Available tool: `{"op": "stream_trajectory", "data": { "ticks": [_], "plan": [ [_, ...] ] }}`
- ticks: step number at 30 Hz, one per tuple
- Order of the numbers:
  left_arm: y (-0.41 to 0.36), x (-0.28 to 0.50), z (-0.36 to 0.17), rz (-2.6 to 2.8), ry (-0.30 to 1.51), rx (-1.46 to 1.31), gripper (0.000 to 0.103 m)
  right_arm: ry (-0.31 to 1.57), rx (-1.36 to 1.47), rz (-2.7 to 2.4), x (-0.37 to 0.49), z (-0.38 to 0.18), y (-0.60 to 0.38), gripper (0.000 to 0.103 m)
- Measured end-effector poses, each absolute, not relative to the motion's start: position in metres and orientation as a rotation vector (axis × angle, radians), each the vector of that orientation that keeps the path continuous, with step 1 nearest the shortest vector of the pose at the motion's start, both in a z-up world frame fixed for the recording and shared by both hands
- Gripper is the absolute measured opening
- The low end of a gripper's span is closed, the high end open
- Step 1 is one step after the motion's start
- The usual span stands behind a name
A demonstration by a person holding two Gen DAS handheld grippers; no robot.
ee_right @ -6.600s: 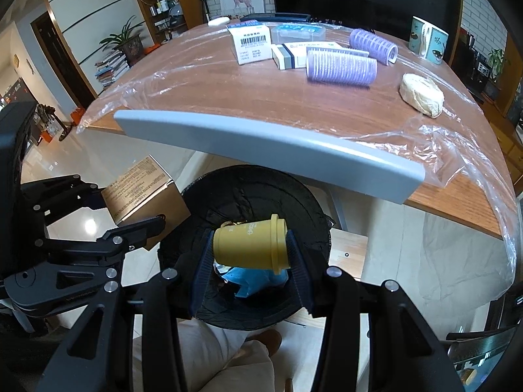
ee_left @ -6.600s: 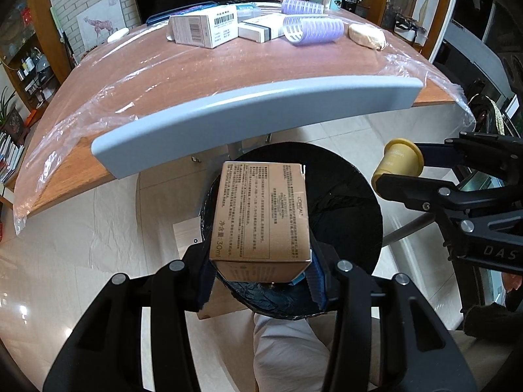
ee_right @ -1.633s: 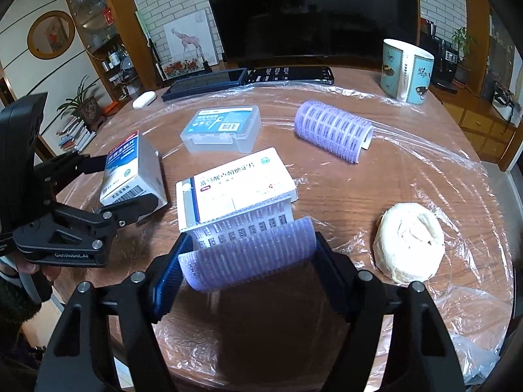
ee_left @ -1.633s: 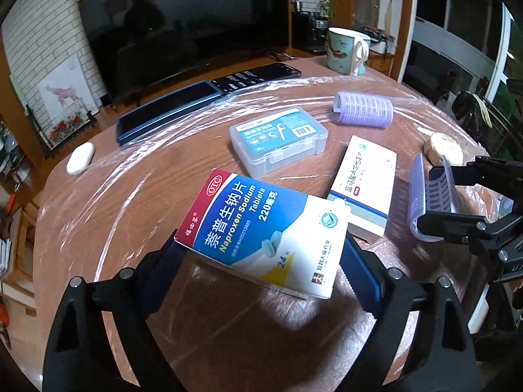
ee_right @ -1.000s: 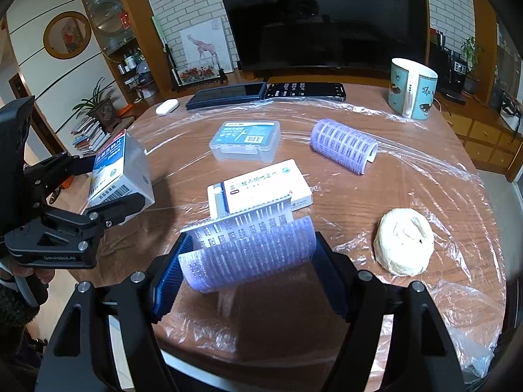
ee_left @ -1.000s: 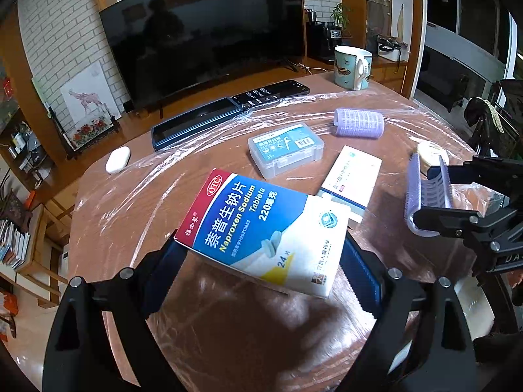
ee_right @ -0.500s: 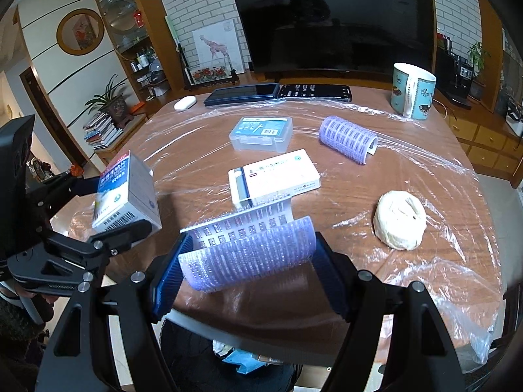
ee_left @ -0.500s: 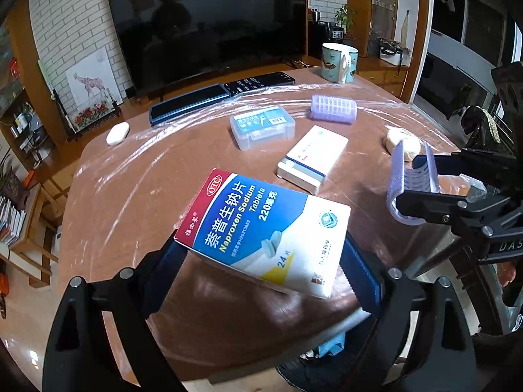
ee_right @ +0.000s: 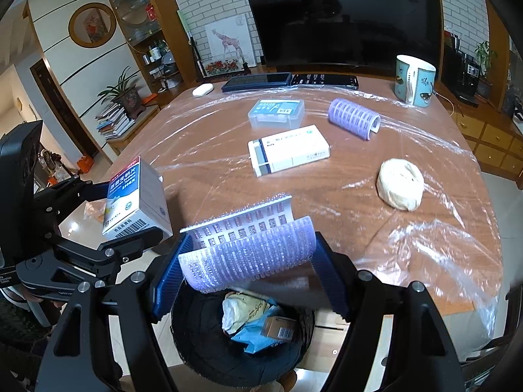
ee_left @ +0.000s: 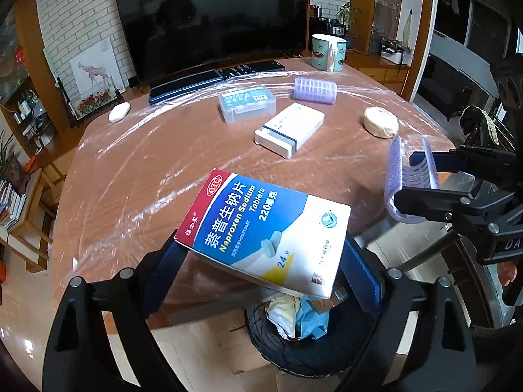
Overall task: Collect trash
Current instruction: 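Carry the Naproxen box and purple hair roller over the trash bin with both grippers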
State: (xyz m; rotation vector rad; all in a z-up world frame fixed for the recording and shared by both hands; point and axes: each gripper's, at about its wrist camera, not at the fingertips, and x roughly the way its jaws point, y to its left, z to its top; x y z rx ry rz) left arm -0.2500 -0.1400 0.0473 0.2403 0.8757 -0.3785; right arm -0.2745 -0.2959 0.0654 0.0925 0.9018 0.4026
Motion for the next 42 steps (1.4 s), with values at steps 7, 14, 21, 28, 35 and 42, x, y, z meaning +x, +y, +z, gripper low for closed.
{"op": "stream_trajectory", "data": {
  "ticks": [7,14,21,28,35,42],
  "plan": [
    [-0.144,-0.269,0.045,-0.375,0.882,0.245,0.092,0.906,0.087,0.417,-0.293,0.065,-0.301,0.072],
    [-0.148,-0.288,0.041,-0.367,0.897,0.250,0.092,0.920,0.084,0.429,-0.306,0.062,-0.304,0.072],
    [-0.150,-0.302,0.035,-0.361,0.916,0.250,0.092,0.935,0.071,0.451,-0.315,0.056,-0.303,0.072],
    [-0.153,-0.313,0.028,-0.363,0.935,0.251,0.092,0.955,0.060,0.466,-0.324,0.050,-0.300,0.072],
    [-0.154,-0.321,0.018,-0.366,0.960,0.258,0.092,0.978,0.054,0.470,-0.328,0.041,-0.298,0.072],
    [-0.154,-0.325,0.009,-0.364,0.981,0.264,0.092,1.004,0.051,0.463,-0.334,0.030,-0.297,0.072]
  ]
}}
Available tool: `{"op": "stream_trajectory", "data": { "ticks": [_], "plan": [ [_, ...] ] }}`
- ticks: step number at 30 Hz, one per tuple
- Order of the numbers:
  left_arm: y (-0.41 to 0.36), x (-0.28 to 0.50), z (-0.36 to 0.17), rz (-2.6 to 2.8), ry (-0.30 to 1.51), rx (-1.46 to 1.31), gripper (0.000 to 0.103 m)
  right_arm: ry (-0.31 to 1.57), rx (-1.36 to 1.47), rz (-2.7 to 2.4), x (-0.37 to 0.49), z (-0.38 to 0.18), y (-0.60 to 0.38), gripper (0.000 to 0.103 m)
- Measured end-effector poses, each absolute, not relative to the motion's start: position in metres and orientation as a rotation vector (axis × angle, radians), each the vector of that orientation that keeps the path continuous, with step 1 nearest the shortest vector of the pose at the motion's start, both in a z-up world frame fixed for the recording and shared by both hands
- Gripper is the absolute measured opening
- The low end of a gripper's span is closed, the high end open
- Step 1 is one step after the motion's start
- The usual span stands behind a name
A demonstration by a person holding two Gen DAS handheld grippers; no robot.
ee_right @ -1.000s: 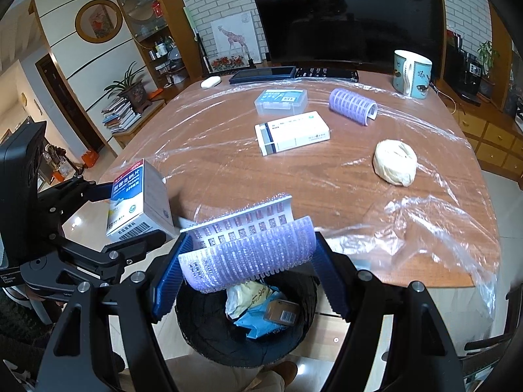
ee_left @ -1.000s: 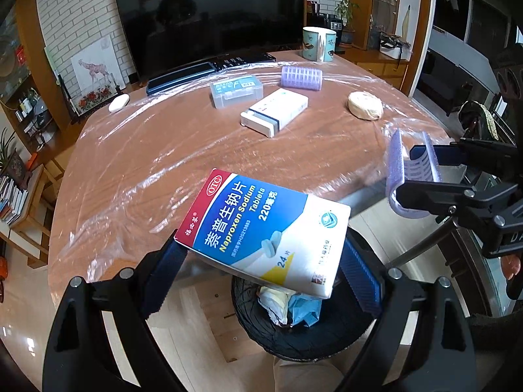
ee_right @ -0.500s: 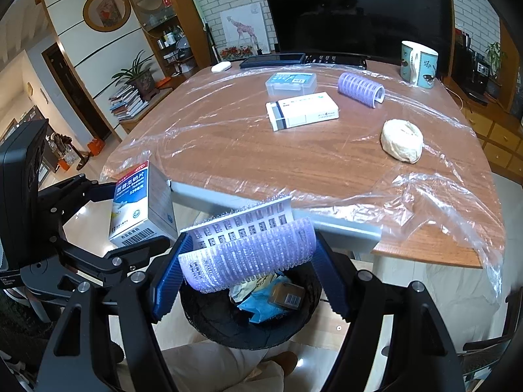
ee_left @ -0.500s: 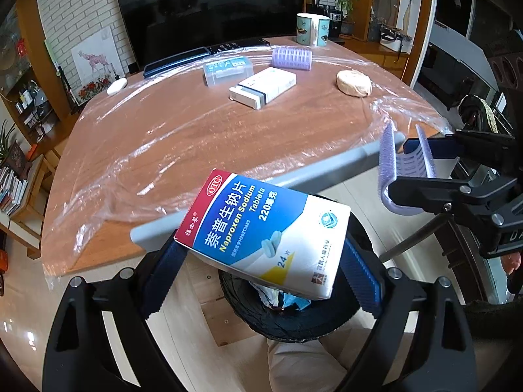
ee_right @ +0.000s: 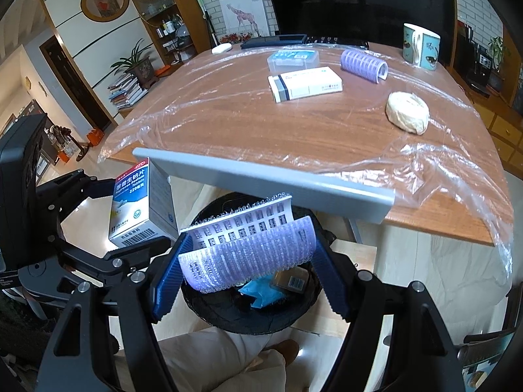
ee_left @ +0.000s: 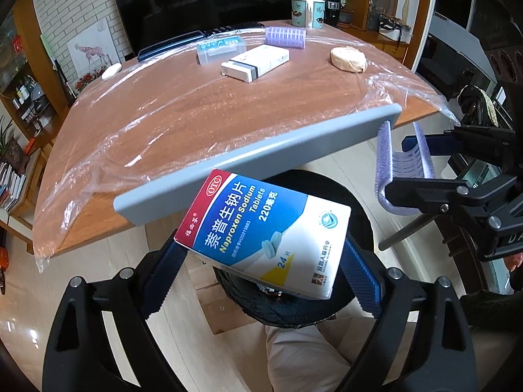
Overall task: Collect trash
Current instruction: 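Carry the Naproxen box and purple hair roller over the trash bin with both grippers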
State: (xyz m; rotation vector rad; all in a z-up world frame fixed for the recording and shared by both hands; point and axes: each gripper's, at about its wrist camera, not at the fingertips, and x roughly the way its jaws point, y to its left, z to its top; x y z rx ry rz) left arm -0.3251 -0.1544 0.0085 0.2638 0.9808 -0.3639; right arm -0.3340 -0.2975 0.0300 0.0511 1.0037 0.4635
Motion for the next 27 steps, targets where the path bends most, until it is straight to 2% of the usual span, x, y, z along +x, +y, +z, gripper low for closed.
{"op": "stream_trajectory", "data": {
  "ticks": [27],
  "plan": [
    [-0.154,-0.316,-0.035,-0.342,1.075,0.289,0.092,1.104,0.011,0.436,-0.319,-0.016,-0.288,0.072]
  ]
}}
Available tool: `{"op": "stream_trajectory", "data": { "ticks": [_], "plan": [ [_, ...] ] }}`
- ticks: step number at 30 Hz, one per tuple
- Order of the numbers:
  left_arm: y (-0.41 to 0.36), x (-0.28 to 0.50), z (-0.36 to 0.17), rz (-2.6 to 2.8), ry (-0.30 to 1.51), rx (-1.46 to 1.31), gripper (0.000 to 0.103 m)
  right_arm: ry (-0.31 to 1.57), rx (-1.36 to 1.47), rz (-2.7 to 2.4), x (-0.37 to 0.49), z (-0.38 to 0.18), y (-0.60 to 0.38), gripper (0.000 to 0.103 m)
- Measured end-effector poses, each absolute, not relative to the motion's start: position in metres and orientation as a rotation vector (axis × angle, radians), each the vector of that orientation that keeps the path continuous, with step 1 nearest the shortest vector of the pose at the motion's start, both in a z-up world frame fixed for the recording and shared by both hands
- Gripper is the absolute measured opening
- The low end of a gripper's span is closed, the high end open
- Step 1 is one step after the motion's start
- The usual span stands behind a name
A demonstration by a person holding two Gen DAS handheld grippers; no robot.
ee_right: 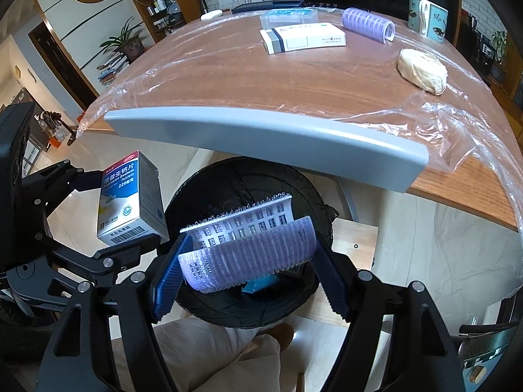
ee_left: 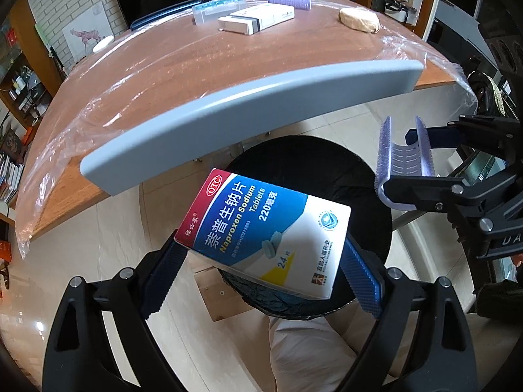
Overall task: Collect trash
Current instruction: 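Carry the Naproxen box and purple hair roller over the trash bin with both grippers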
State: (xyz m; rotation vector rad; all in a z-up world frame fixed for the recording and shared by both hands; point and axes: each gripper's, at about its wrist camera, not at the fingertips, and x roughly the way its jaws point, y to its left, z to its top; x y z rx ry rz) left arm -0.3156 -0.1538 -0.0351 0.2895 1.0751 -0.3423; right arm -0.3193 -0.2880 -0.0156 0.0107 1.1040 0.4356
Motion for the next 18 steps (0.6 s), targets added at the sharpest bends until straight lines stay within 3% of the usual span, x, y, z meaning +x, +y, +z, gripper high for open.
{"op": "stream_trajectory", "data": {
  "ticks": [18],
  "plan": [
    [-0.153,-0.299,-0.055,-0.328,1.124,0.304,0.092,1.143,0.014,0.404,-0.312,-0.034,-0.290,0.072]
  ]
}}
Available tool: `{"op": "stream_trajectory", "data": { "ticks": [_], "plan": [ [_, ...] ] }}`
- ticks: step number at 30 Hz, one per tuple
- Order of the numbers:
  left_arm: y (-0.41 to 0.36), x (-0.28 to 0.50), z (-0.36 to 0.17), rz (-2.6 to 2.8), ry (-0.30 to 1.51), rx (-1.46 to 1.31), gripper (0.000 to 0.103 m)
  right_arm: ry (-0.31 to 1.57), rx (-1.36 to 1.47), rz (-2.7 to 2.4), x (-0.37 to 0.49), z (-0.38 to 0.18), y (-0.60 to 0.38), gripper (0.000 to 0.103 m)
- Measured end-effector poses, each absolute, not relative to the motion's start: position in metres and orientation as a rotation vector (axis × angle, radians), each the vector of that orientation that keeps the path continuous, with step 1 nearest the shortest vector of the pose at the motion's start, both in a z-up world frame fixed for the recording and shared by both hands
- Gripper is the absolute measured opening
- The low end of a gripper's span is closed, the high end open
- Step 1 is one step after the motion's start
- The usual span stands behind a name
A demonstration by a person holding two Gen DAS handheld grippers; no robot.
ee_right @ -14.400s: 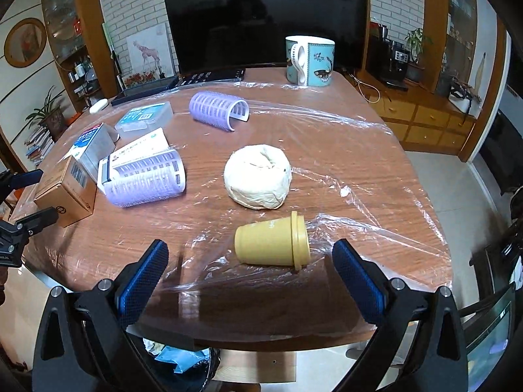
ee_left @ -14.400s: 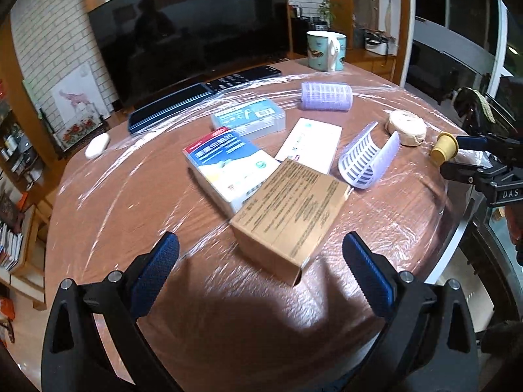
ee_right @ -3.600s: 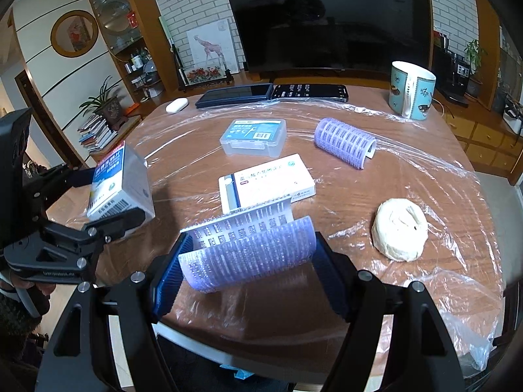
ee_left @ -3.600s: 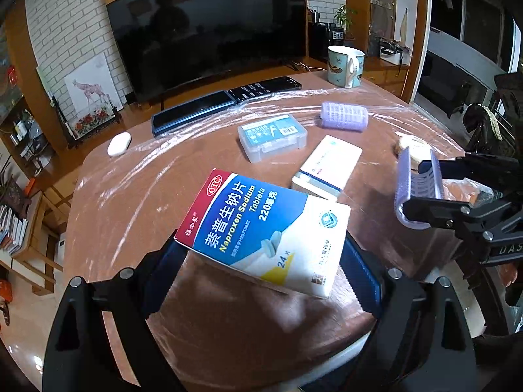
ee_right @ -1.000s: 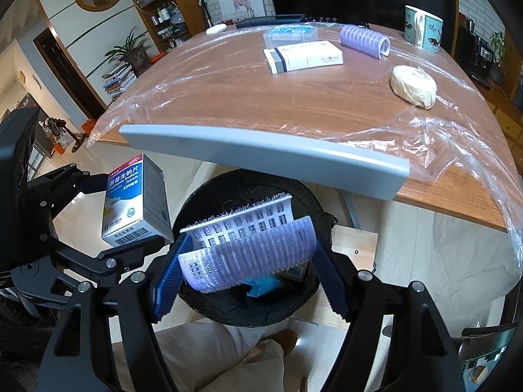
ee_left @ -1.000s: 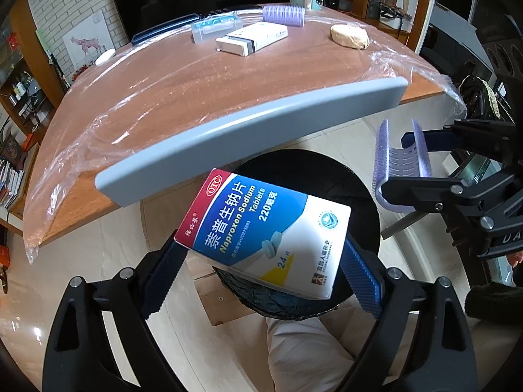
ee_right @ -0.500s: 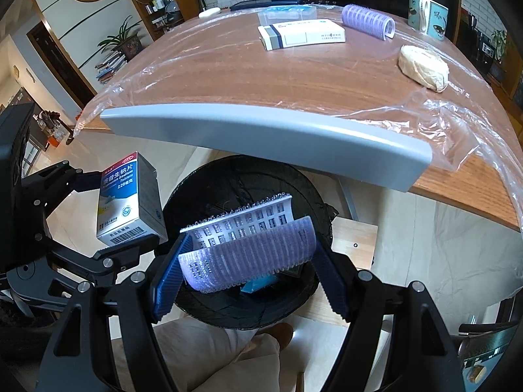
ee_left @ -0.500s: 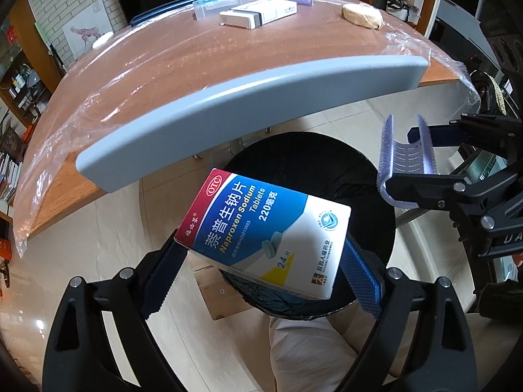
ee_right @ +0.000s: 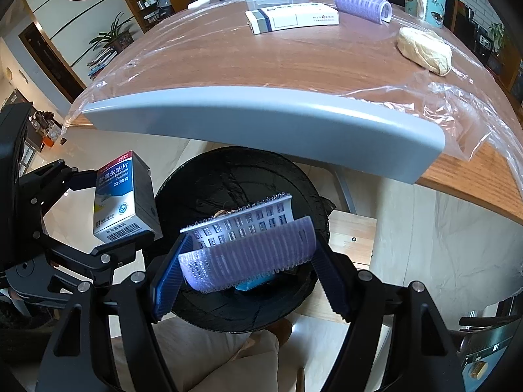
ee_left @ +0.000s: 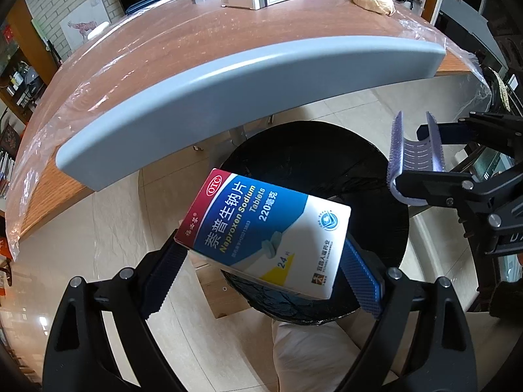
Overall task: Collect trash
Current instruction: 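Carry the Naproxen box and purple hair roller over the trash bin with both grippers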
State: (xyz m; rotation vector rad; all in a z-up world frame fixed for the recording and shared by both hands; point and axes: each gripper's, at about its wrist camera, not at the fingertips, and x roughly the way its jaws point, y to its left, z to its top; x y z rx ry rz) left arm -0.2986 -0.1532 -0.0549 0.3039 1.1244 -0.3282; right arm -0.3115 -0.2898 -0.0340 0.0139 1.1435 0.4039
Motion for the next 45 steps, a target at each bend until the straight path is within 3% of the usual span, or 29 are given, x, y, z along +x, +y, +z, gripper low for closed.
{"op": "stream_trajectory", "data": {
  "ticks": [45],
  "plan": [
    [-0.168,-0.292,-0.063,-0.328,1.148,0.350,0.092,1.174,-0.003,0.387,-0.301,-0.055,-0.280,0.072]
  ]
}}
